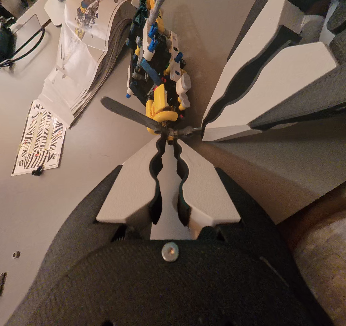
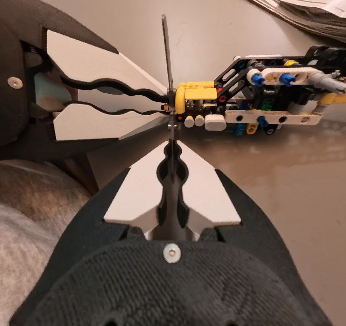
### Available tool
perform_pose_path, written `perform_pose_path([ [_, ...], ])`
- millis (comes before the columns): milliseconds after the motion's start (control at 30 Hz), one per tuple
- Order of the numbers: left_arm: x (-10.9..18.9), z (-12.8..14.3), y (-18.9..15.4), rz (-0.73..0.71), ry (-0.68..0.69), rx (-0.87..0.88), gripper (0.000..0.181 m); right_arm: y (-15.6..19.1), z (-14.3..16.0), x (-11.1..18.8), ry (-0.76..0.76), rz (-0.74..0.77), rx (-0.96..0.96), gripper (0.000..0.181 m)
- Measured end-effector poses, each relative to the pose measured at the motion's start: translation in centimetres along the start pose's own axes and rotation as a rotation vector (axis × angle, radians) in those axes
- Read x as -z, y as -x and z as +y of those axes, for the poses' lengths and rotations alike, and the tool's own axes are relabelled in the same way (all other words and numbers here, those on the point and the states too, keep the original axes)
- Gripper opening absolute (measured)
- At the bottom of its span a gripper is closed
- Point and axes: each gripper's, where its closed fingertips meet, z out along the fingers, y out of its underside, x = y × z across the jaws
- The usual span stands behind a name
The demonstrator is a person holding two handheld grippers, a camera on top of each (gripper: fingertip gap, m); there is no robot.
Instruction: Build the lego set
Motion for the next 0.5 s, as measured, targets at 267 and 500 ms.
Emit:
perform_pose_path([
  [267, 0.03, 0.05, 0.1, -0.03, 0.009, -0.025, 0.006, 0.01, -0.1, -0.08, 0.004, -0.004, 0.006, 0.0],
  [500, 0.07, 0.08, 0.12, -0.042, 0.014, -0.036, 0.006, -0.02, -0.14, -0.13, 0.008, -0.001, 0.013, 0.0],
])
